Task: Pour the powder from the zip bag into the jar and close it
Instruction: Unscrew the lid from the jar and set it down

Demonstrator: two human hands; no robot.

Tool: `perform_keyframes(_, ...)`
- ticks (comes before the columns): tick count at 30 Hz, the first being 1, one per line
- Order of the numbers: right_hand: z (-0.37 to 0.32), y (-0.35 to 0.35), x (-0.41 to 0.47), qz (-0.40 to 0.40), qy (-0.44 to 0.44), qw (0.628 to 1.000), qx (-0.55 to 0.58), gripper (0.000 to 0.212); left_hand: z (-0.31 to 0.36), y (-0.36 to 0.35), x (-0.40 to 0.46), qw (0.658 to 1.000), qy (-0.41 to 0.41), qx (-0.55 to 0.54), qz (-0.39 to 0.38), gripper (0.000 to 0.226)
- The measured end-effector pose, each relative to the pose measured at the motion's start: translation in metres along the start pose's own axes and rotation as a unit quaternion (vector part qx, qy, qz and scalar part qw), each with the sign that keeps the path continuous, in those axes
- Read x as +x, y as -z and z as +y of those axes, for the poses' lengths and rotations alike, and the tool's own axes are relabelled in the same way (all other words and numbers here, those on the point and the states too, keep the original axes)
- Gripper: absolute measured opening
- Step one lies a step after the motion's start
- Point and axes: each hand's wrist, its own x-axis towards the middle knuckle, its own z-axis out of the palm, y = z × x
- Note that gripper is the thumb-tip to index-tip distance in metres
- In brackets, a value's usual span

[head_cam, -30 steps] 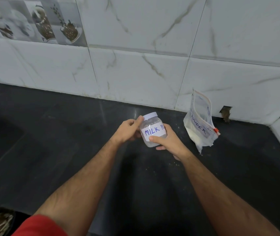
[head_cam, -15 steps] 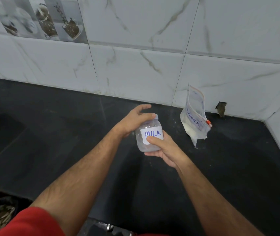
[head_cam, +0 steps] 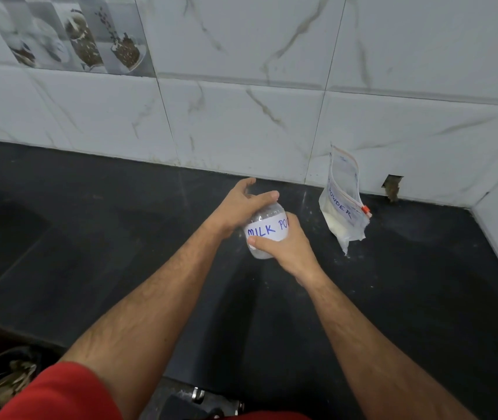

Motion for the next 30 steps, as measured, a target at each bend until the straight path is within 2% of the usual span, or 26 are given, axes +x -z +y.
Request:
perform_keyframes(4,0.001,0.007,0.004,-0.055,-0.023,0.997,0.058,0.068,0.0,0.01,-0.002,0.999,0.008,-0.015,-0.036,0.08)
perform_keyframes(8,0.007,0.019,0.005,-0.043,-0.035,0.997,0.054,0.067,-0.009,0.022,-0.007,0.998,0.031,-0.012,-0.051,0.064)
perform_keyframes(16,0.008,0.016,-0.005,-0.058,-0.022,0.998,0.018,0.07,-0.01,0.01,-0.013,0.997,0.011,-0.019,-0.074,0.087)
perform_keyframes(23,0.015,0.022,-0.003,0.019,-0.008,1.0,-0.024,0.083,-0.012,0.012,-0.014,0.998,0.009,0.007,-0.063,0.069)
perform_keyframes(27,0.013,0.023,-0.007,0.013,0.008,0.999,-0.029,0.086,-0.016,0.016,-0.011,0.999,-0.009,0.034,-0.036,0.085)
perform_keyframes(30,0.011,0.017,-0.012,0.013,0.027,0.999,-0.021,0.082,-0.008,0.01,-0.014,0.998,-0.025,0.039,-0.052,0.097)
